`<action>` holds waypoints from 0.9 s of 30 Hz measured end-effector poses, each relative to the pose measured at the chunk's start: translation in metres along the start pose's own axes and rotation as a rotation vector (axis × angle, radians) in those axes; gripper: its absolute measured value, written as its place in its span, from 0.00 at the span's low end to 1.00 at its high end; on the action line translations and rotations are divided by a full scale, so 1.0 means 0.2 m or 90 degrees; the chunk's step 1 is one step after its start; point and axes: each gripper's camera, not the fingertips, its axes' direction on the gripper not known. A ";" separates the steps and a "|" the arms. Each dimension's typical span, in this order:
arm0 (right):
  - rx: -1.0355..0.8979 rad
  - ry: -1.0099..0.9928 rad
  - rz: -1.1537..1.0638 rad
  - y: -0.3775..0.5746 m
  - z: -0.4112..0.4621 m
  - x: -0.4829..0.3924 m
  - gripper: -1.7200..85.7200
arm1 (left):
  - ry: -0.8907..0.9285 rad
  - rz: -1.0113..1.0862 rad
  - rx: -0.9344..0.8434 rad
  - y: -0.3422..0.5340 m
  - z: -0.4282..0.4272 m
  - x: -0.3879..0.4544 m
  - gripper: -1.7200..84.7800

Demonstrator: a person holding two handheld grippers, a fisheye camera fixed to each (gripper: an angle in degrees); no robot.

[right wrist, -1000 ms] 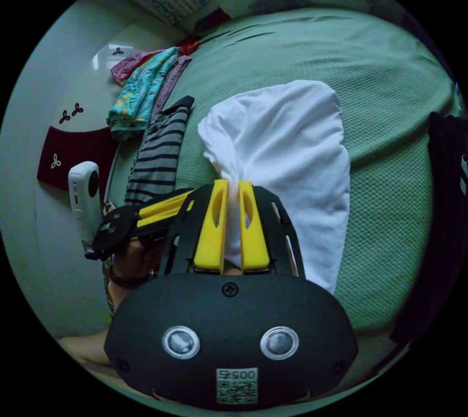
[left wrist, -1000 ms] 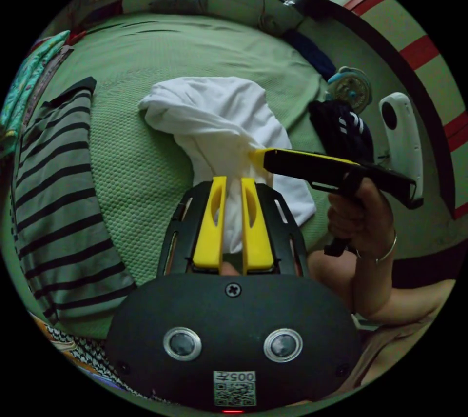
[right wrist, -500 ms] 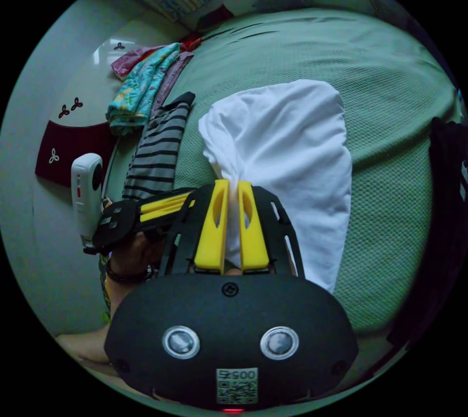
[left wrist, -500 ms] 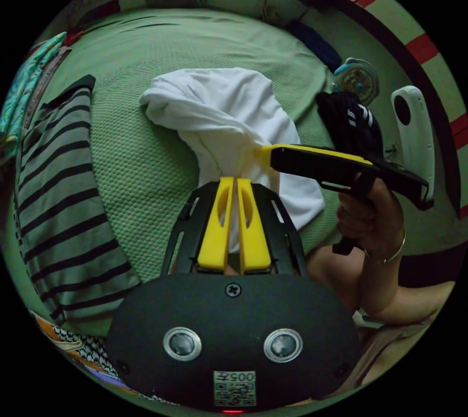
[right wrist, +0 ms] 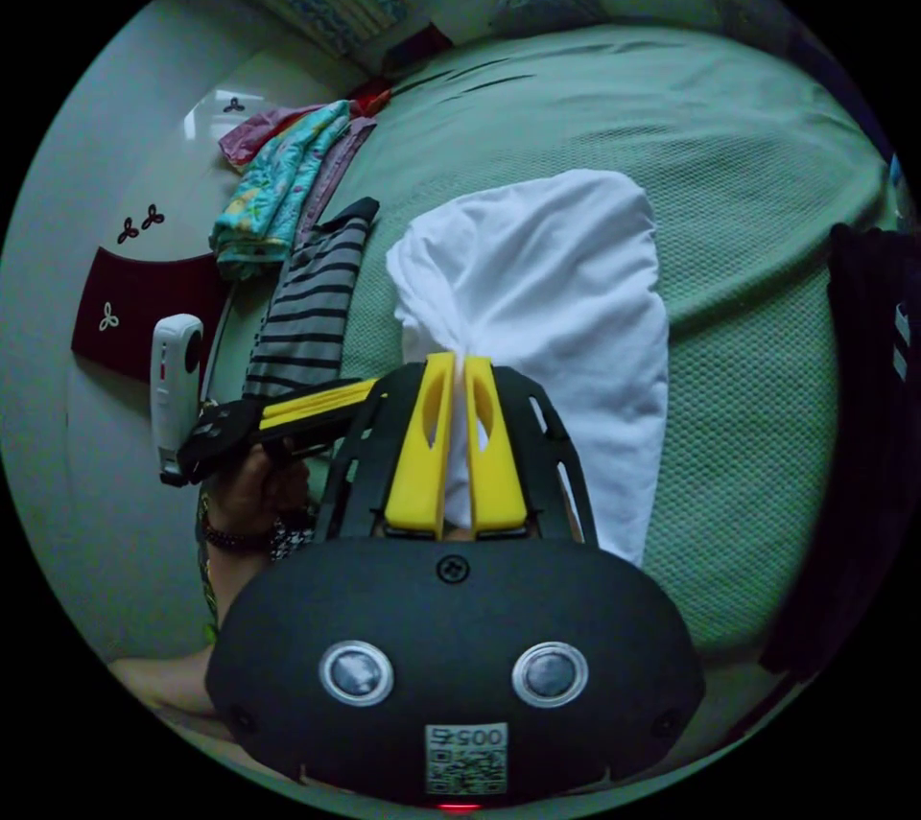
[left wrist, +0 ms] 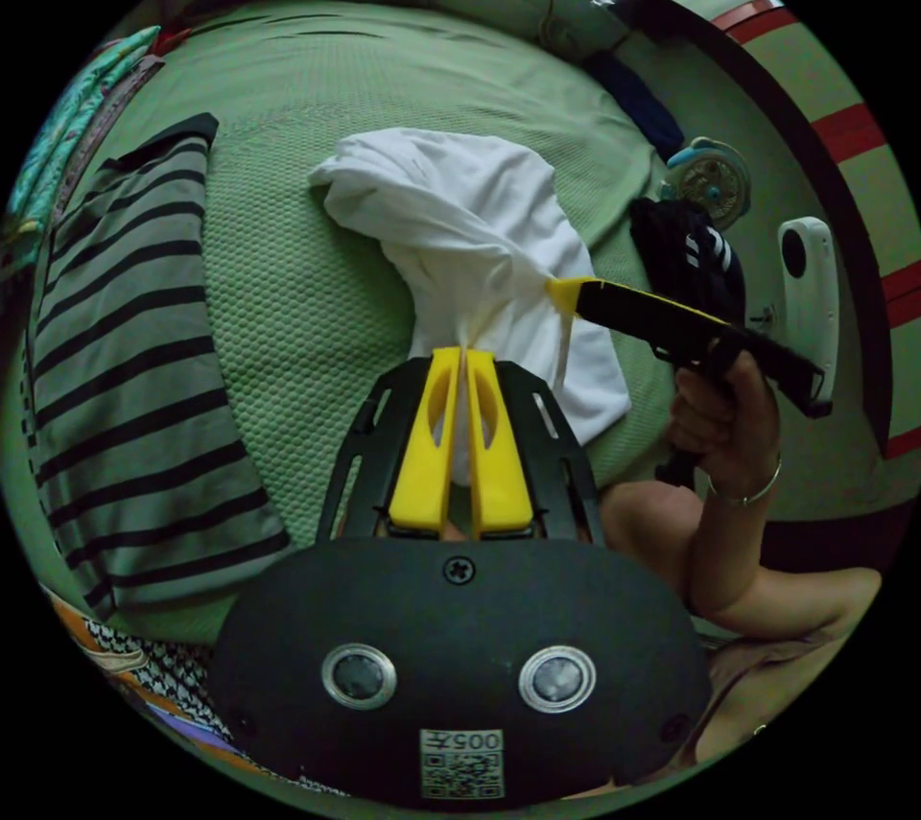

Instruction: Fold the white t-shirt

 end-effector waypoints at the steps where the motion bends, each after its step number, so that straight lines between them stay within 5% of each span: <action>1: 0.020 0.030 0.008 0.01 -0.03 0.01 0.01 | -0.007 -0.002 -0.005 0.00 0.00 0.00 0.02; 13: 0.013 0.018 -0.083 0.11 -0.01 -0.16 0.10 | -0.009 -0.003 0.002 0.00 0.00 0.00 0.02; 18: -0.026 0.056 -0.099 0.14 0.06 -0.22 0.04 | -0.005 -0.014 0.005 0.00 -0.01 -0.02 0.02; 27: 0.112 0.124 -0.014 0.25 -0.15 -0.17 0.01 | -0.037 -0.049 -0.028 0.01 0.00 -0.07 0.01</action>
